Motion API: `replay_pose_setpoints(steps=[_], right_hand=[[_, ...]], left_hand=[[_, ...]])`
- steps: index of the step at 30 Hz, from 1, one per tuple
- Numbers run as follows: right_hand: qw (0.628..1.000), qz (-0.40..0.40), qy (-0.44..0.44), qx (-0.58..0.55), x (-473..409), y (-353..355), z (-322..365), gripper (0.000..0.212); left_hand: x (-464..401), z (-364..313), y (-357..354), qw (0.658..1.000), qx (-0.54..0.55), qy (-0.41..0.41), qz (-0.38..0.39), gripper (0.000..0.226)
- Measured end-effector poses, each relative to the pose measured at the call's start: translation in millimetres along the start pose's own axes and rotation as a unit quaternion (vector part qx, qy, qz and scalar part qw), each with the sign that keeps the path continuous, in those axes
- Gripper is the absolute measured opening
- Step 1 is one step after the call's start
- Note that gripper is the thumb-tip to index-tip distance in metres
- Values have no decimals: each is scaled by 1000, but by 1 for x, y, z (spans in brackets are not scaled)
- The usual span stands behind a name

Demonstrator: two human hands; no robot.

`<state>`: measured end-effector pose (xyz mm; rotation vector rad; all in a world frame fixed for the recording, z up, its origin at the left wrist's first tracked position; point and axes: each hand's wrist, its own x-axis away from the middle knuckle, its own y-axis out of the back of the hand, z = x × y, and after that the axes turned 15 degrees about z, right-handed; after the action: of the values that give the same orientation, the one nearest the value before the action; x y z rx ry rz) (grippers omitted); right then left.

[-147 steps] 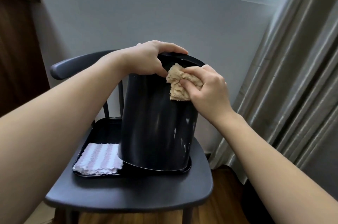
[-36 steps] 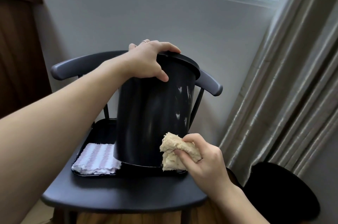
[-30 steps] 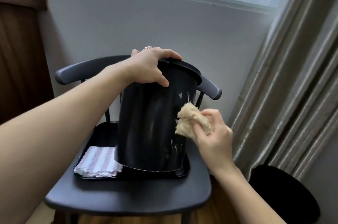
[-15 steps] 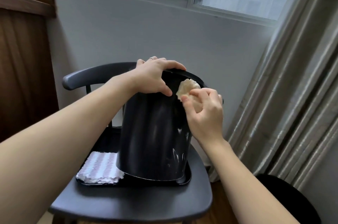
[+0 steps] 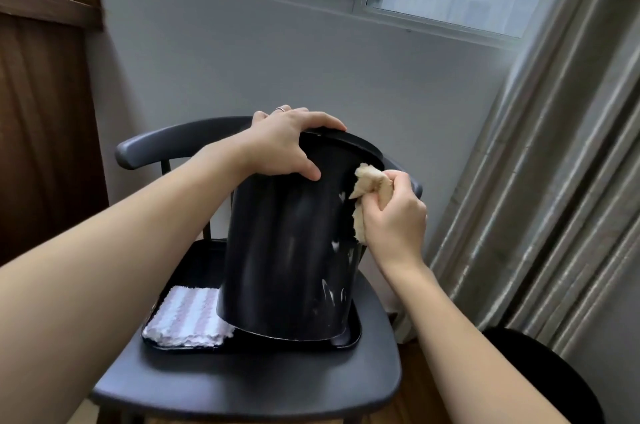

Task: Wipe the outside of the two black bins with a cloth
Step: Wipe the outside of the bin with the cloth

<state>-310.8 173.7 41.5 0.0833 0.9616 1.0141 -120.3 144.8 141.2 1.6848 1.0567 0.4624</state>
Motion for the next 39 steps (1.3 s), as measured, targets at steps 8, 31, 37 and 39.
replay_pose_setpoints(steps=[8, 31, 37, 39], right_hand=[[996, -53, -4, 68, -16, 11, 4, 18], [992, -85, -19, 92, -7, 12, 2, 20], [999, -29, -13, 0, 10, -9, 5, 25], [999, -6, -5, -43, 14, -10, 6, 23]], left_hand=[[0, -6, -3, 1000, -2, -18, 4, 73], [1, -12, -6, 1000, -13, -25, 2, 74], [1, -12, -6, 999, -28, -19, 3, 75], [1, -11, -6, 999, -29, -19, 3, 75]])
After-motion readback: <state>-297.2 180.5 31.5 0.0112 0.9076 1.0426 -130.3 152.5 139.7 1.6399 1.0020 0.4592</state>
